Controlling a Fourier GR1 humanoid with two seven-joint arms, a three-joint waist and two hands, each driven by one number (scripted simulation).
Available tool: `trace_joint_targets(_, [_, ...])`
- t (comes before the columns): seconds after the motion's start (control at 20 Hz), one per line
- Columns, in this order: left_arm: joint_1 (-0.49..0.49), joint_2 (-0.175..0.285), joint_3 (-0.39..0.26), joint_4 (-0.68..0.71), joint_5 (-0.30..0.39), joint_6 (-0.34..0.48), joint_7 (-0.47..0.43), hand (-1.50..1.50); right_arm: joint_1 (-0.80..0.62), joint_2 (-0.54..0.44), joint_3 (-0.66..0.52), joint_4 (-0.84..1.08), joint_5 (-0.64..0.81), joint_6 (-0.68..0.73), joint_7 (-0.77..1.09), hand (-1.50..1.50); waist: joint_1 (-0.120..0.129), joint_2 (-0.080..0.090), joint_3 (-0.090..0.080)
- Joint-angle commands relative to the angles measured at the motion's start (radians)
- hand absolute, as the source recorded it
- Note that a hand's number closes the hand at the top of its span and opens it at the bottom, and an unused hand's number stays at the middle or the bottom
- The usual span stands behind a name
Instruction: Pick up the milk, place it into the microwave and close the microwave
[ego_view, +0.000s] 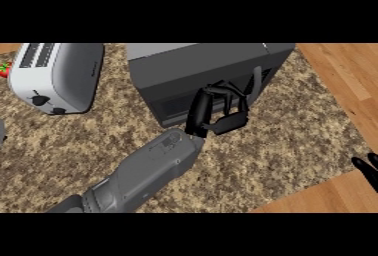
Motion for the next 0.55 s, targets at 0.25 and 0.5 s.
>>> trace_joint_targets(0.25, [-0.060,0.001,0.050,0.112,0.047,0.014,-0.020,1.50,-0.005,-0.018,0.006,-0.025,-0.035,0.008,0.016,-1.50,-0.014,0.018,0.000])
trace_joint_targets(0.5, [-0.056,0.001,0.048,0.116,0.068,0.015,-0.044,1.50,0.000,-0.030,0.012,-0.043,-0.040,0.007,0.032,-1.50,-0.018,0.019,-0.001])
